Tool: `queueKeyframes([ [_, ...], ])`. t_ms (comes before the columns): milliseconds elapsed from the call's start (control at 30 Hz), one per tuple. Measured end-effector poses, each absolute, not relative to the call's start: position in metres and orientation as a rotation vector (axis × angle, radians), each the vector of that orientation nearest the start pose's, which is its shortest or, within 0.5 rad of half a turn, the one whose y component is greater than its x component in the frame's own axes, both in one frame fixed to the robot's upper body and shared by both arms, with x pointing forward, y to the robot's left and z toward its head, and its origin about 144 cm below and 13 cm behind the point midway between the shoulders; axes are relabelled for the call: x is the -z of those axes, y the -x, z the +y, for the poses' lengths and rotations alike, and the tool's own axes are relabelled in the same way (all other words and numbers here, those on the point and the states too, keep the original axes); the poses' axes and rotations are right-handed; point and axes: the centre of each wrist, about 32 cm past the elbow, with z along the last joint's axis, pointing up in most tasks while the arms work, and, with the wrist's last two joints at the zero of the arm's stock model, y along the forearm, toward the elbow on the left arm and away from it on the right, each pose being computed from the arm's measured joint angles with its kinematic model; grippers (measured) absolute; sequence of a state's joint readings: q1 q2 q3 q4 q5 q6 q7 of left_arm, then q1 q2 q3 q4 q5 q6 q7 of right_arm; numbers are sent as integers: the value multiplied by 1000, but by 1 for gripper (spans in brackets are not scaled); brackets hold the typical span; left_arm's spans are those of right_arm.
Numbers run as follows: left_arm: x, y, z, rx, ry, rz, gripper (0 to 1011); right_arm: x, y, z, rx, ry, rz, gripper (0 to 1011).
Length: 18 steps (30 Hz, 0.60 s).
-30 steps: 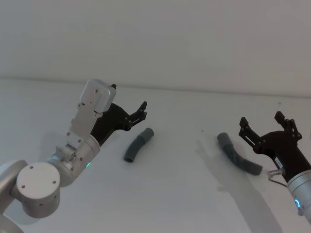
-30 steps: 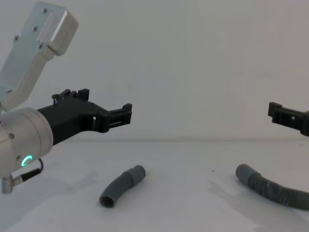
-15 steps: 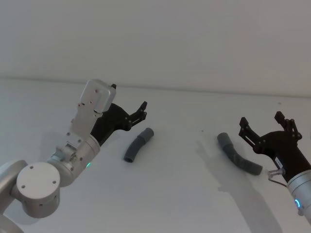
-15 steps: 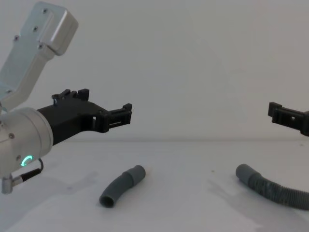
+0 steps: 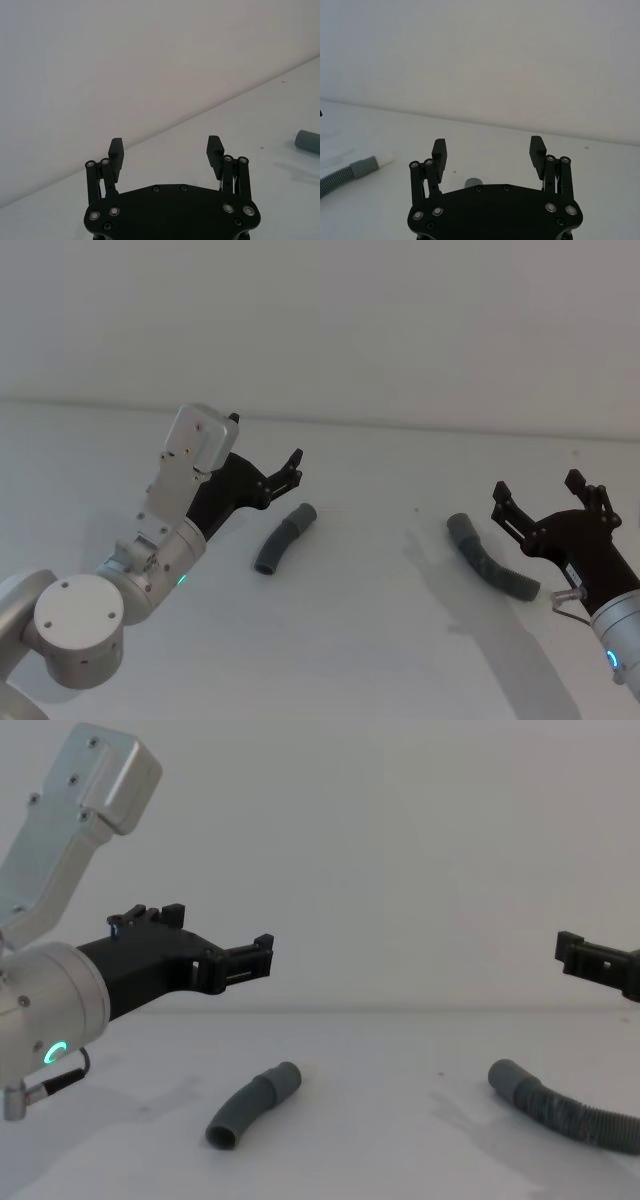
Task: Use both hands to pick up one end of the pipe from the table, align the ends, and insert them.
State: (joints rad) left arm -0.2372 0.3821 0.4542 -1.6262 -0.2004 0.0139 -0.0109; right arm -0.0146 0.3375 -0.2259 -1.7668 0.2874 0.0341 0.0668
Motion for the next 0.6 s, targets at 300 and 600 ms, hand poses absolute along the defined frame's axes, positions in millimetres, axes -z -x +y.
queueKeyframes([
  [300, -1204, -492, 198, -1124, -61, -268, 1001, -1189, -443, -237, 1229, -26, -75, 1002],
  [600, -1204, -492, 198, -1124, -61, -268, 1001, -1189, -443, -237, 1229, -26, -75, 1002],
])
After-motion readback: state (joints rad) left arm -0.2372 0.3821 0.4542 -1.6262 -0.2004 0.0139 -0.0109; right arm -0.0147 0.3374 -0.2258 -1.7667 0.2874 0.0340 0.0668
